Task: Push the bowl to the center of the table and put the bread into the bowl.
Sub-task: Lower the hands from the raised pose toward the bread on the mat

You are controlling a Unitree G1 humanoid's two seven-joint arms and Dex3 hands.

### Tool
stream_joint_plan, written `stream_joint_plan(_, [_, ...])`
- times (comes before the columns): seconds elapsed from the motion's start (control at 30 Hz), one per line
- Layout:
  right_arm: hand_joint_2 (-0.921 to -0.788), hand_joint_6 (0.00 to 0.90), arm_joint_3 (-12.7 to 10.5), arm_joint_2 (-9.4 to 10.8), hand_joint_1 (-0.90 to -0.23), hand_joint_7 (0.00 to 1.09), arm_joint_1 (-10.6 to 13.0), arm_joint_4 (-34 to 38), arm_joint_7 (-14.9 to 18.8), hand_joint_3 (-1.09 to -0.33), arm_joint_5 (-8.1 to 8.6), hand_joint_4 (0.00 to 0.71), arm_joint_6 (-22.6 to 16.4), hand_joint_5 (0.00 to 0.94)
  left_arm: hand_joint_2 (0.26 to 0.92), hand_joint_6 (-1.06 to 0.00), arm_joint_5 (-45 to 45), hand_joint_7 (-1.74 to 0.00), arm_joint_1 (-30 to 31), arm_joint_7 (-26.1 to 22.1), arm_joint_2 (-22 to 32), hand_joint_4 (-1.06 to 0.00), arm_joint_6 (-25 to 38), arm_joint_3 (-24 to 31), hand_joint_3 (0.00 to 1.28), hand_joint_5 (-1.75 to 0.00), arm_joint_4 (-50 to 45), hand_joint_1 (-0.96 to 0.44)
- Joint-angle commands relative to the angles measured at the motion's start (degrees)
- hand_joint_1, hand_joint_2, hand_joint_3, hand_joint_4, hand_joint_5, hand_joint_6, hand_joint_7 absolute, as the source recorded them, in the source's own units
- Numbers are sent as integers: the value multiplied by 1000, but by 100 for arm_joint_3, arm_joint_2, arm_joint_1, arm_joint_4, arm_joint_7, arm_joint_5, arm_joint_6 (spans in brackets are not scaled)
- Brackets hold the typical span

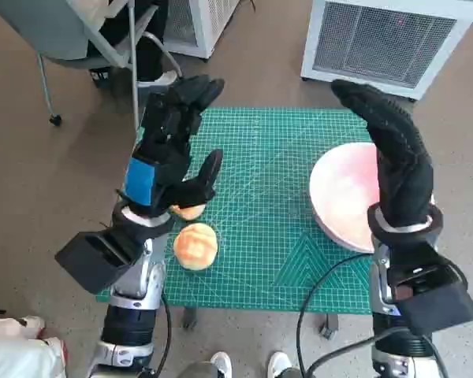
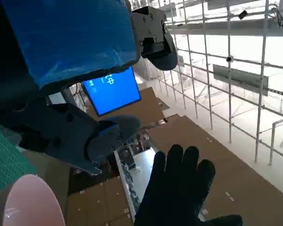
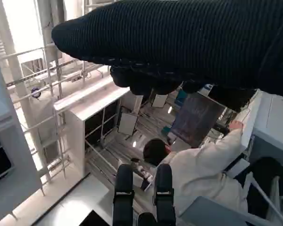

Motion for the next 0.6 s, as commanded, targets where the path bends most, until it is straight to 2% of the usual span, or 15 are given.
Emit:
stream_joint_plan(0.03, [-921,-1,22,43,-509,753,135,58,31,-721,53,365,38,5,713,1,-90,-849,-100,-47,3,1,35,-3,852,-572,-29,-261])
stream_joint_plan(0.6, [-921,-1,9,71,-517,753,177,42,-14,-718,30,365,63,4,707,1,-146,-862,-153,-125,40,1,47,9,858,-572,12,-272])
